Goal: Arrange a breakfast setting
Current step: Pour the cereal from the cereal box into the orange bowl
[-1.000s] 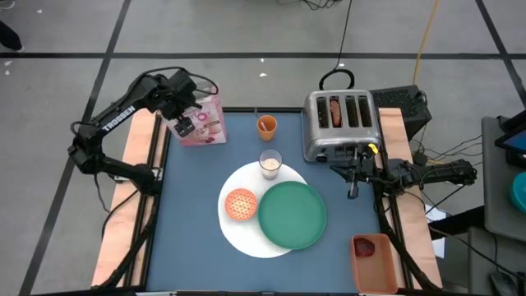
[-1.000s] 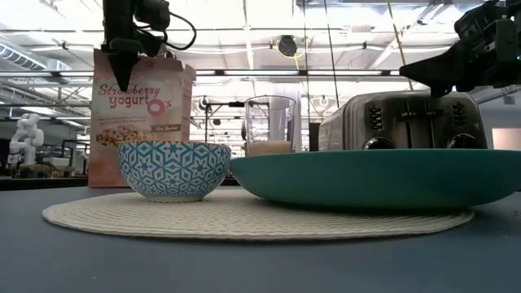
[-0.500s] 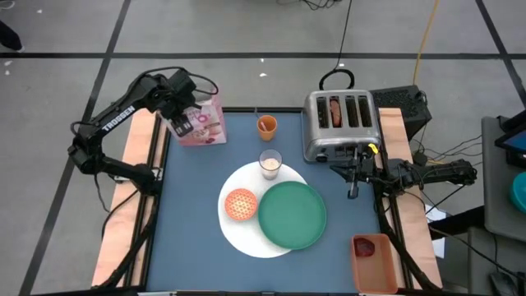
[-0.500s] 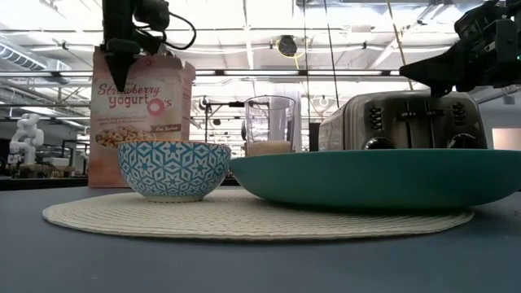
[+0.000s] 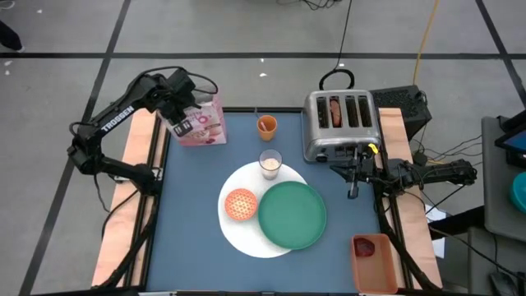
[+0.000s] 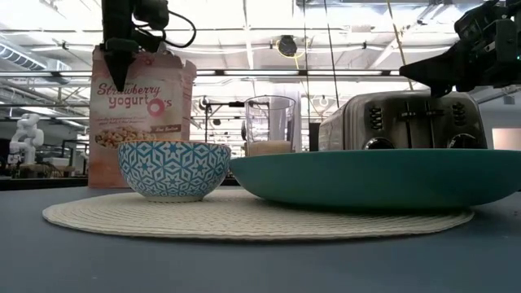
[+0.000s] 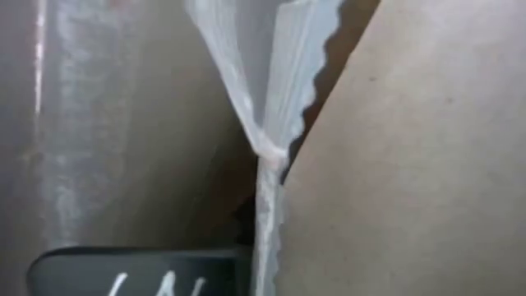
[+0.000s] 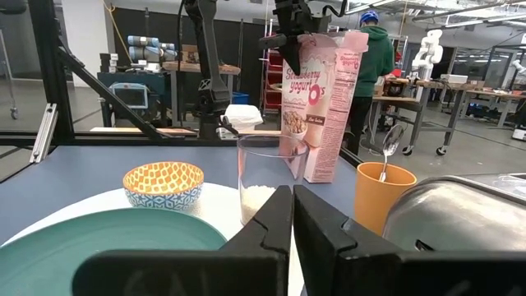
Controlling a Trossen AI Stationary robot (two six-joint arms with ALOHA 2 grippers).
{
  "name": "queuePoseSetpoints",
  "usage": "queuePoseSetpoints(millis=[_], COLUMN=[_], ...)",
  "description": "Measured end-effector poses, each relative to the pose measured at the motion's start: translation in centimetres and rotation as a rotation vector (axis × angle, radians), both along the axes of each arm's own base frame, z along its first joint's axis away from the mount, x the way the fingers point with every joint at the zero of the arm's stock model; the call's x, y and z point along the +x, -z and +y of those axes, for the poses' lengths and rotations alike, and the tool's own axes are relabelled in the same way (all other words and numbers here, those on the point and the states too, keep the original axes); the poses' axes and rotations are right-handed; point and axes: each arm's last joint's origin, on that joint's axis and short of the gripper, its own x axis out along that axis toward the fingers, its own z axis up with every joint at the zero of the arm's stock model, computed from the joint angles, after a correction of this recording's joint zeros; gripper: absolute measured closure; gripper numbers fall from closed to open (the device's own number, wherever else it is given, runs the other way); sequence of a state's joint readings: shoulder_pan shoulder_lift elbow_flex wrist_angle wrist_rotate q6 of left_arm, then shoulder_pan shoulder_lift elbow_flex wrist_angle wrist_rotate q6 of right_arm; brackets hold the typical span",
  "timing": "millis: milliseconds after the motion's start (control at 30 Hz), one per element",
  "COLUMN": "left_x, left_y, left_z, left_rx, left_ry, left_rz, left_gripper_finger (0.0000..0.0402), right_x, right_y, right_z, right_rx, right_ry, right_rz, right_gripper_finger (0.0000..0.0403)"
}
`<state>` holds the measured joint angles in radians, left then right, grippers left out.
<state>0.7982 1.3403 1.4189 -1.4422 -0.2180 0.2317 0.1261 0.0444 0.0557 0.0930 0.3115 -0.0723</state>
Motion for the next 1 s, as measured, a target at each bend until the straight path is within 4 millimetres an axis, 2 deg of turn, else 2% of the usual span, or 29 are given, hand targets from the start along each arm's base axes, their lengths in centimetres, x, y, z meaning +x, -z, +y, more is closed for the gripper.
queuePoseSetpoints(millis=[500, 733, 867, 1000], left_x=[0.0, 0.0, 0.2, 0.1], left_y=[0.1, 0.0, -0.8, -2.6], left_z=[0.1, 0.1, 0.2, 0.1], left_rx=[0.005, 0.007, 0.019, 0.071], left_ry=[-0.006, 0.001, 0.019, 0.021], left_rz=[0.003, 0.006, -0.011, -0.06], left_gripper_finger=[0.0392, 0.0396, 0.0396, 0.0396], right_x=[0.0, 0.0, 0.0, 0.0], right_y=[0.0, 0.0, 0.0, 0.0], right_z=[0.0, 0.0, 0.0, 0.0], right_rx=[0.0, 0.0, 0.0, 0.0], right_ry=[0.0, 0.0, 0.0, 0.0], right_rz=[0.0, 0.0, 0.0, 0.0], right_gripper_finger=[0.0392, 0.0392, 0.0392, 0.0392])
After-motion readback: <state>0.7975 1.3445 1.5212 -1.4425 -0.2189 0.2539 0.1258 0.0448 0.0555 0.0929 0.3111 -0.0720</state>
